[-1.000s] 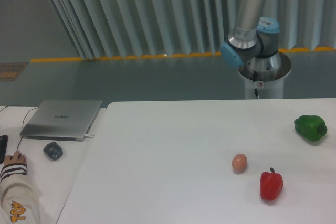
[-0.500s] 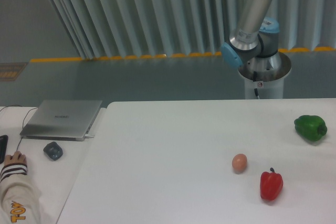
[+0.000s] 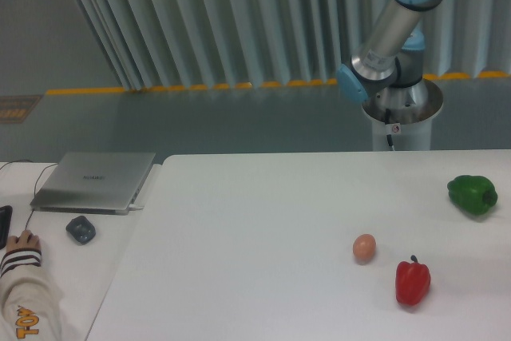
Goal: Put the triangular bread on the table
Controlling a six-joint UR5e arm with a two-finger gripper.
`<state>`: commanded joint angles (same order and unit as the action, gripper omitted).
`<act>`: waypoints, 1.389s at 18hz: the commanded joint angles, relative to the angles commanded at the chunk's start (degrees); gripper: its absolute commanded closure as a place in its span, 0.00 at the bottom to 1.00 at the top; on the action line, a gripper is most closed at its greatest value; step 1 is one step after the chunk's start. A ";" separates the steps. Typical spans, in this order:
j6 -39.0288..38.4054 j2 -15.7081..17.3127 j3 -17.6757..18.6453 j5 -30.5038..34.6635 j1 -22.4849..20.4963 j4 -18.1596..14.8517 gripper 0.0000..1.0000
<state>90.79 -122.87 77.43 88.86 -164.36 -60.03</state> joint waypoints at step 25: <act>0.08 3.15 0.53 -1.58 -0.09 -0.78 0.98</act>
<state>90.88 -119.72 77.96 87.28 -164.44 -60.81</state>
